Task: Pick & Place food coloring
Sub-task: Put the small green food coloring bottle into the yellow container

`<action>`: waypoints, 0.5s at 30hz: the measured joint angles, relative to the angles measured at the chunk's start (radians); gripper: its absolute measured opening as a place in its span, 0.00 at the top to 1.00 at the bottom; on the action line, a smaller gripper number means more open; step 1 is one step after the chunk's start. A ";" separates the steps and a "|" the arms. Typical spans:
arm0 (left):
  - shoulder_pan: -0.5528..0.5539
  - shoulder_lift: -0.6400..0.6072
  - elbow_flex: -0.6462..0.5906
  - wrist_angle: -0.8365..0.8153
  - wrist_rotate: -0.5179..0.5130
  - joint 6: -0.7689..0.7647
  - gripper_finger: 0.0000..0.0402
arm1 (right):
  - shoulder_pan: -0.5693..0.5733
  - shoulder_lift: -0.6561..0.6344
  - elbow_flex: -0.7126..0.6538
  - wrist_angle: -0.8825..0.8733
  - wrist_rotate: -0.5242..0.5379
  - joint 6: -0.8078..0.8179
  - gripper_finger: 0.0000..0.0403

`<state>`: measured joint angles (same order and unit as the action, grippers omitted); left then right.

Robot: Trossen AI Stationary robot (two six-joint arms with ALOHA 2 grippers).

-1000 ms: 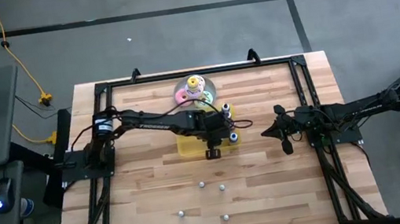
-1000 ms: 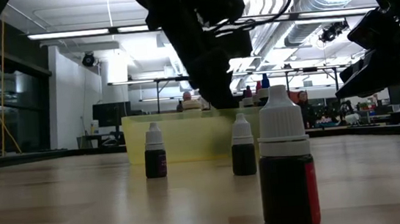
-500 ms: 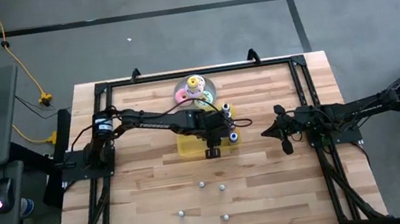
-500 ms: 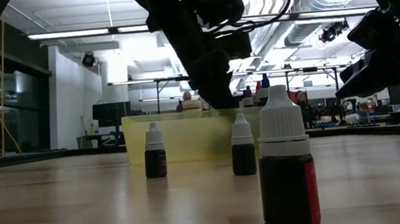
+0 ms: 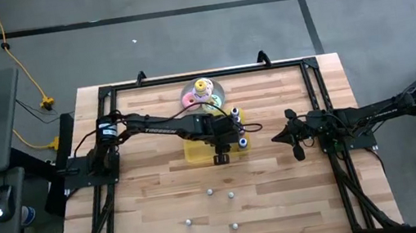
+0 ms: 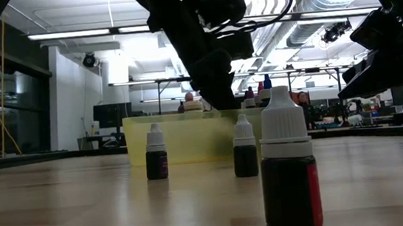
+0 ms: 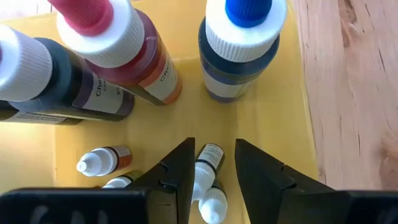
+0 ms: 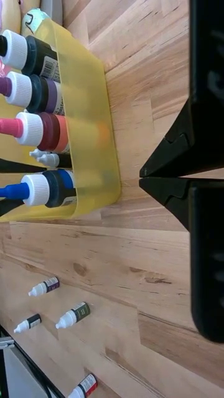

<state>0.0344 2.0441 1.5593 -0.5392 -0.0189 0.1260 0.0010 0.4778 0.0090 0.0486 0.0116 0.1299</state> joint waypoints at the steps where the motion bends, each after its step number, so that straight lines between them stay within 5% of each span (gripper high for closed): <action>1: 0.003 -0.001 0.000 0.002 0.000 0.000 0.72 | 0.000 0.000 0.000 0.000 0.000 0.000 1.00; 15: 0.012 -0.091 0.002 -0.014 -0.003 0.007 0.72 | 0.000 0.000 0.000 -0.001 0.000 0.000 1.00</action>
<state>0.0467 1.9536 1.5608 -0.5533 -0.0216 0.1333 0.0008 0.4774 0.0090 0.0481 0.0116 0.1299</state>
